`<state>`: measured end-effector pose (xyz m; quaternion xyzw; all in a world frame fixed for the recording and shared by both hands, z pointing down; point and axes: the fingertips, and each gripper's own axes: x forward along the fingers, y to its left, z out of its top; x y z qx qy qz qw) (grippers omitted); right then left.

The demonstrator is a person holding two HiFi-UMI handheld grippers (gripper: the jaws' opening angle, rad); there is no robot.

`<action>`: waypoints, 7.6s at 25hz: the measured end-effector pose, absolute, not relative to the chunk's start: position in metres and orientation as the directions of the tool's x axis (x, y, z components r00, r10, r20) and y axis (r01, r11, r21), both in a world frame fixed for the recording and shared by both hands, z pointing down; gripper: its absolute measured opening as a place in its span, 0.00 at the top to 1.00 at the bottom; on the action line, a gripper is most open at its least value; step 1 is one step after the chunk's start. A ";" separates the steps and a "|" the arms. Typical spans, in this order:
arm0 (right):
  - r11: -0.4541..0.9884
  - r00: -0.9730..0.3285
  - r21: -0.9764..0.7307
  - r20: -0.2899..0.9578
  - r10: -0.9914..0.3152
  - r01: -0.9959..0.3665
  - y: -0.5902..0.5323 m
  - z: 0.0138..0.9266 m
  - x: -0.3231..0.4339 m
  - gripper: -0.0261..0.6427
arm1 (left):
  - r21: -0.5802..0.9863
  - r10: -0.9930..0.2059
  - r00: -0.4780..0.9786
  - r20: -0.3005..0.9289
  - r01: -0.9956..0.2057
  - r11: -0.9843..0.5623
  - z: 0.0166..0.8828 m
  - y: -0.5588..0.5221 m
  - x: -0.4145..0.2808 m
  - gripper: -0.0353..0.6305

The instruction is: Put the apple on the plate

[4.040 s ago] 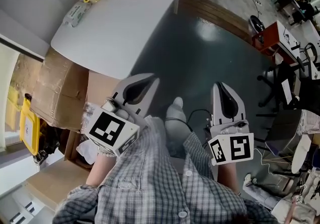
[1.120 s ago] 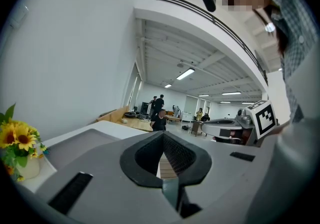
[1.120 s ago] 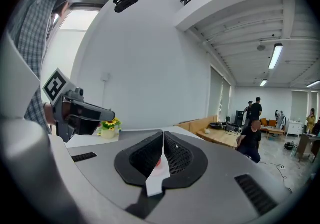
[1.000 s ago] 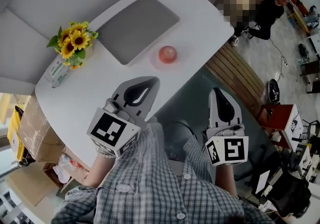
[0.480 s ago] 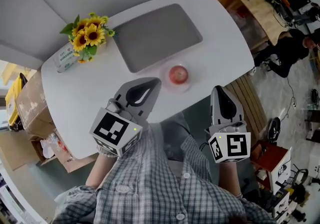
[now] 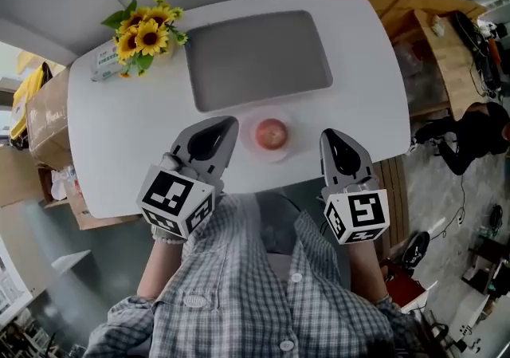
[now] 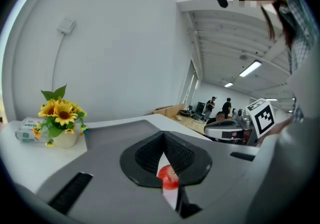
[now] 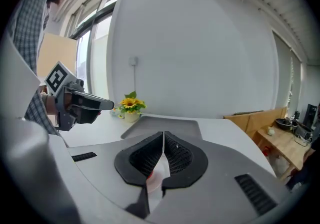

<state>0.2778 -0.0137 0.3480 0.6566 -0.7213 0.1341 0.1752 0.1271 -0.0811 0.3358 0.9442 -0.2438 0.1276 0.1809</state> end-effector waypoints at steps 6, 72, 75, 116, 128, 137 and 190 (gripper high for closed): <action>0.244 -0.230 -0.052 0.562 -0.795 -0.968 -0.030 0.403 0.287 0.92 | 0.298 -0.477 0.749 0.460 -0.636 -0.712 0.378 -0.085 0.120 0.93; -0.047 -0.482 -0.533 0.796 -0.365 -0.845 -0.023 0.546 0.269 0.88 | 0.538 0.053 0.558 0.828 -0.766 -0.352 0.555 -0.035 0.128 0.85; -0.046 -0.480 -0.529 0.800 -0.359 -0.848 -0.026 0.543 0.269 0.88 | 0.566 0.072 0.575 0.815 -0.764 -0.309 0.553 -0.034 0.127 0.86; -0.032 -0.531 -0.605 0.723 -0.442 -0.796 -0.173 0.493 0.271 0.89 | 0.639 -0.047 0.667 0.744 -0.730 -0.243 0.497 -0.185 0.129 0.88; -0.051 -0.488 -0.556 0.767 -0.417 -0.830 -0.200 0.521 0.272 0.89 | 0.600 -0.018 0.622 0.783 -0.761 -0.247 0.531 -0.213 0.130 0.88; -0.045 -0.459 -0.527 0.777 -0.431 -0.849 -0.204 0.525 0.275 0.89 | 0.617 0.001 0.635 0.772 -0.749 -0.241 0.539 -0.215 0.135 0.88; 0.269 -0.270 -0.024 0.117 -0.956 -0.963 -0.134 0.238 0.241 0.92 | 0.204 -0.736 0.603 0.307 -0.797 -0.568 0.277 -0.120 0.043 0.93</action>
